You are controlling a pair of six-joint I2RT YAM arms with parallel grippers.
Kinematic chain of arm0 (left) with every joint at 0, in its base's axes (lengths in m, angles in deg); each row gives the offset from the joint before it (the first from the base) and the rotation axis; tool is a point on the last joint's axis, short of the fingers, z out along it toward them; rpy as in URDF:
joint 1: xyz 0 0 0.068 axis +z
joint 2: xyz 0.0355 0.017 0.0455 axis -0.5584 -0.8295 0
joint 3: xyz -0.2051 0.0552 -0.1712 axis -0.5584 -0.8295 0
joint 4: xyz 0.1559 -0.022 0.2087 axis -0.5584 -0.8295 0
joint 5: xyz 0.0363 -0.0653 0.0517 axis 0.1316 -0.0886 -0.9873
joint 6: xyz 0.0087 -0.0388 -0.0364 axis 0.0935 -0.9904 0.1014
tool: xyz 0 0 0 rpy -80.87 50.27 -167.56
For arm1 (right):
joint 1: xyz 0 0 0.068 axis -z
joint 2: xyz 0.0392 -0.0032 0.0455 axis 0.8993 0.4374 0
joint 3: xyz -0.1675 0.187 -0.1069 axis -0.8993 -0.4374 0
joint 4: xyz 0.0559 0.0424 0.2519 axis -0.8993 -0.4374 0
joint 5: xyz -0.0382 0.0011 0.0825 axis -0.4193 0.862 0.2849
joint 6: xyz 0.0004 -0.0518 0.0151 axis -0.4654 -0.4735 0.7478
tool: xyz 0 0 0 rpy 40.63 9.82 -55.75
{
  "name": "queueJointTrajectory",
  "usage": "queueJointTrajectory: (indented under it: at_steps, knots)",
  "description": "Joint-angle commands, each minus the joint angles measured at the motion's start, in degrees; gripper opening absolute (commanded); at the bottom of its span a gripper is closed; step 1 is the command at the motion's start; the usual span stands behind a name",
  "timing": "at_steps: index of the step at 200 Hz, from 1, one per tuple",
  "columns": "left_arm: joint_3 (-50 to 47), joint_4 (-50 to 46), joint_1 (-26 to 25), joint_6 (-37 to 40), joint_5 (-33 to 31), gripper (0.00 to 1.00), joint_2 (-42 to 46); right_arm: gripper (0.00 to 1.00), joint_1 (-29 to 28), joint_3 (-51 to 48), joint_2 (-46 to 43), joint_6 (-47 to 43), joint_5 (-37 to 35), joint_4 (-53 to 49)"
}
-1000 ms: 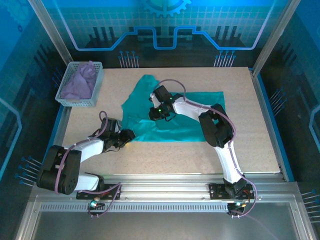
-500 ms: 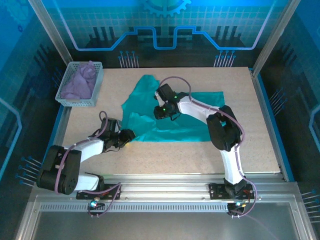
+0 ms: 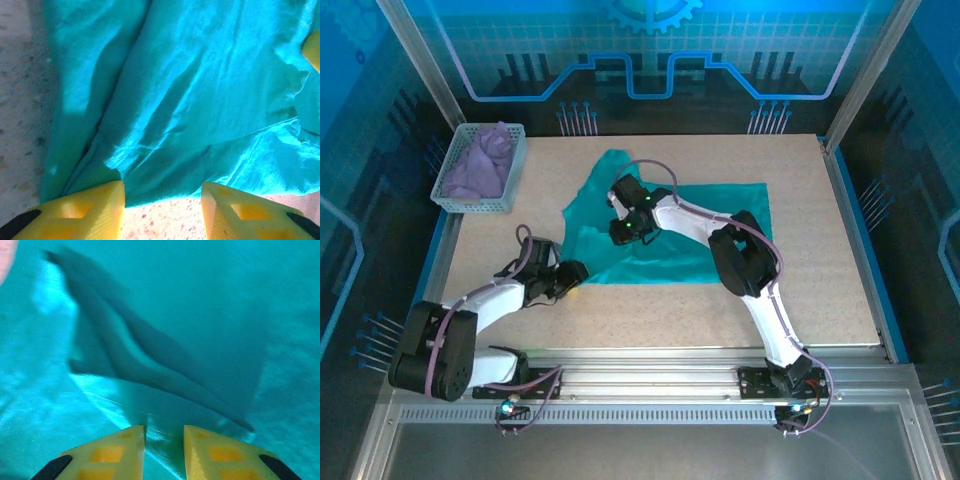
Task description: Fold the inside-out t-shirt
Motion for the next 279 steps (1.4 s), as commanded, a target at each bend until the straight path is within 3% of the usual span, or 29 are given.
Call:
queueJointTrajectory:
  at_steps: [1, 20, 41, 77, 100, 133, 166, 200, 228, 254, 265, 279]
  knots:
    - [1.42, -5.82, 0.25, 1.03, -2.26, 0.48, 4.68, 0.27, 2.64, 3.04, -0.17, 3.07, 2.18, -5.83]
    - [3.73, -8.11, 0.25, 2.05, -4.03, 0.52, 9.14, 0.29, 4.19, -2.29, -6.07, 2.67, 2.69, -4.47]
    - [4.93, -6.56, 0.16, 2.53, -3.77, 0.53, 11.22, 0.34, 7.84, -15.43, -17.59, 1.72, 4.24, -0.65]
    - [10.60, -1.84, -3.89, 2.66, 0.50, 0.54, 2.34, 0.41, 21.02, -38.82, -36.20, 0.76, 1.87, -0.53]
    - [13.57, 0.31, -4.79, 2.56, 0.84, 0.54, -4.13, 0.43, 30.62, -48.32, -43.84, 0.20, 0.93, -0.28]
    - [18.23, 1.02, -4.42, 3.33, 1.55, 0.54, -14.30, 0.43, 34.16, -47.69, -38.75, 0.19, -3.03, -3.20]
    - [16.28, 1.37, -2.93, 2.67, 1.93, 0.53, -18.28, 0.43, 36.57, -46.75, -33.38, 0.05, 0.19, -7.90]
    - [8.02, -1.73, -3.15, 1.65, 2.09, 0.53, -13.98, 0.42, 36.46, -49.99, -32.64, 1.17, 3.34, -11.17]
    - [2.36, -7.48, -3.79, -0.37, 0.59, 0.53, -4.40, 0.41, 36.49, -55.94, -39.10, 3.81, 3.04, -12.05]
    - [6.79, -10.29, -3.66, 0.77, -2.56, 0.54, 2.04, 0.43, 36.03, -54.08, -47.53, 5.32, 1.74, -9.64]
    - [11.73, -10.84, -3.09, 3.02, -5.59, 0.55, 0.68, 0.46, 36.01, -52.96, -49.75, 5.84, 1.85, -5.10]
    - [18.13, -9.05, -1.18, 4.31, -4.96, 0.57, -3.35, 0.52, 36.83, -49.15, -48.98, 5.74, 0.09, 0.05]
